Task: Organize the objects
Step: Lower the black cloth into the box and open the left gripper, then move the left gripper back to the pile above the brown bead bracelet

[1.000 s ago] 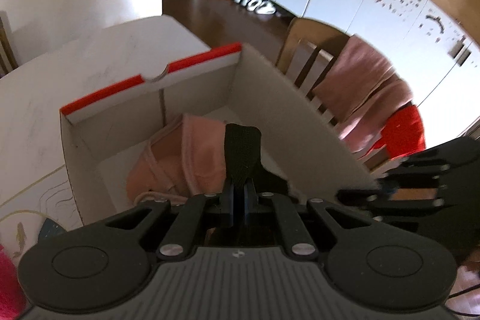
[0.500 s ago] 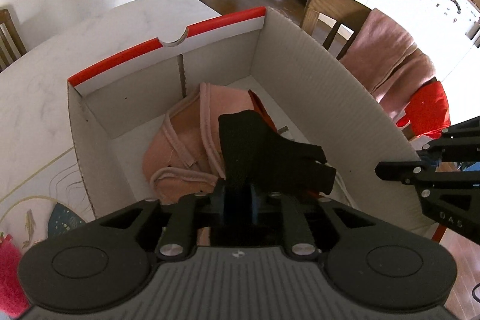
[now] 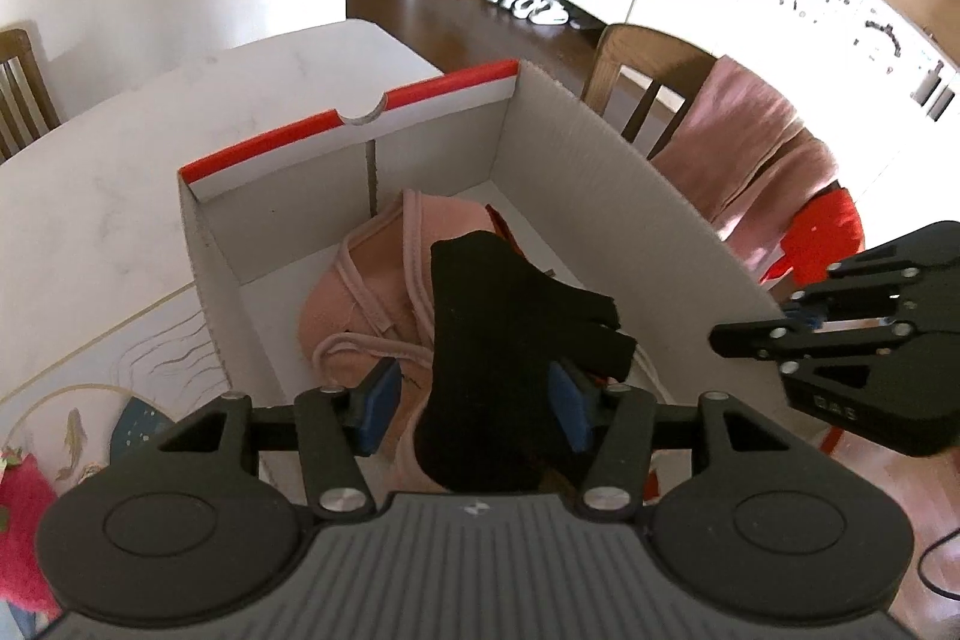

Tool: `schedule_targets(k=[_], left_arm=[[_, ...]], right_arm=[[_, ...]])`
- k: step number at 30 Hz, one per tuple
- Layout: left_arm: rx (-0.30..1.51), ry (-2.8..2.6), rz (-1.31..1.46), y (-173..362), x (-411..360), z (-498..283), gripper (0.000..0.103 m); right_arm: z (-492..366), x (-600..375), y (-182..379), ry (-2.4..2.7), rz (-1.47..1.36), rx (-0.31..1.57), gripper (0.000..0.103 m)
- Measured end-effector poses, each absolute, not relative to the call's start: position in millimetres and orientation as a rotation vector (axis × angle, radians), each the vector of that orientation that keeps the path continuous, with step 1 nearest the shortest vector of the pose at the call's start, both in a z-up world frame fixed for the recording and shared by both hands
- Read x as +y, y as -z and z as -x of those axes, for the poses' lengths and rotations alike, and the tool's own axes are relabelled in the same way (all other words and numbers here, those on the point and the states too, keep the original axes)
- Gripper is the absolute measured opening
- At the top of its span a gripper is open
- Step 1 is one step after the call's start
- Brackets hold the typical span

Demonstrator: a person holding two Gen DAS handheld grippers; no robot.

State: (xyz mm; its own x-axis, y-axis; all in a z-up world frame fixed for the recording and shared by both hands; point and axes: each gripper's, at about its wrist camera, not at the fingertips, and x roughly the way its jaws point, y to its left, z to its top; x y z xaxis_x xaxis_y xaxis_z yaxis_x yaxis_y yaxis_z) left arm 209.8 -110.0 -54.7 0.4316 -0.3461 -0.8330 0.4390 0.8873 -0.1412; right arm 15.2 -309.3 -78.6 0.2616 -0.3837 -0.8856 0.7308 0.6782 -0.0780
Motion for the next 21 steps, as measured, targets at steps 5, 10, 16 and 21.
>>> schedule_targets(k=[5,10,16,21], left_arm=[[0.972,0.506,-0.069,34.5,-96.3,-192.7,0.053],[0.933,0.5,-0.018,13.8,-74.3,-174.7,0.054],[0.885,0.433,0.009,-1.9,-37.2,-153.1,0.063],[0.864,0.345,0.03,-6.0,3.7,-134.9,0.068]], right_arm=[[-15.0,-308.6,77.7,0.784,-0.38,1.064,0.004],[-14.4,-309.1,76.8,0.788,-0.378,1.064,0.004],[-16.8,-308.3,76.4,0.794,-0.37,1.07,0.004],[-18.3,-307.6,77.6,0.798,-0.374,1.075,0.005]])
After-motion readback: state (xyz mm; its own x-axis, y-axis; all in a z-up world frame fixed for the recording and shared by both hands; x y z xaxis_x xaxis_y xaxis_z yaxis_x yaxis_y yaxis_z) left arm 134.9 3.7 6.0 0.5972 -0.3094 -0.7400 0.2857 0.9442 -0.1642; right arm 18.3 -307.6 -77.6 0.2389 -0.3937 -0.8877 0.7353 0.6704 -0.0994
